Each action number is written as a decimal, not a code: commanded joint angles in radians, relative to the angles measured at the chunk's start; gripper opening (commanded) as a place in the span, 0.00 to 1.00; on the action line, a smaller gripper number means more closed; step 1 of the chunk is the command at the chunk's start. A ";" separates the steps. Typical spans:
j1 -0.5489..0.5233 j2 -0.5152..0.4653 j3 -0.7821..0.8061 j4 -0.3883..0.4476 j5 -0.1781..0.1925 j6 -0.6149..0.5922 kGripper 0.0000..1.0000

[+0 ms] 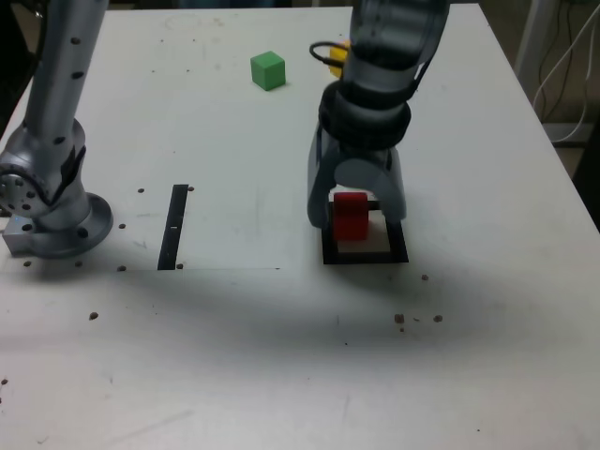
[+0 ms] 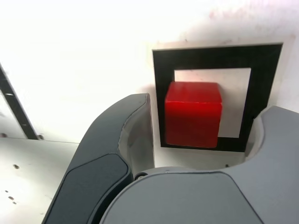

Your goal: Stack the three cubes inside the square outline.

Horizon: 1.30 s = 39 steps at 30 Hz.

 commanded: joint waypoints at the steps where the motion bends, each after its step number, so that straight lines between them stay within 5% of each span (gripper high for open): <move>1: 0.028 -0.017 -0.020 0.043 0.020 0.002 0.99; 10: 0.214 -0.038 -0.088 0.158 0.044 0.110 0.99; 21: 0.567 -0.039 -0.231 0.215 0.088 0.339 1.00; 28: 0.696 0.072 -0.429 0.300 0.131 0.450 1.00; 39: 0.771 0.287 -0.743 0.346 0.133 0.606 0.99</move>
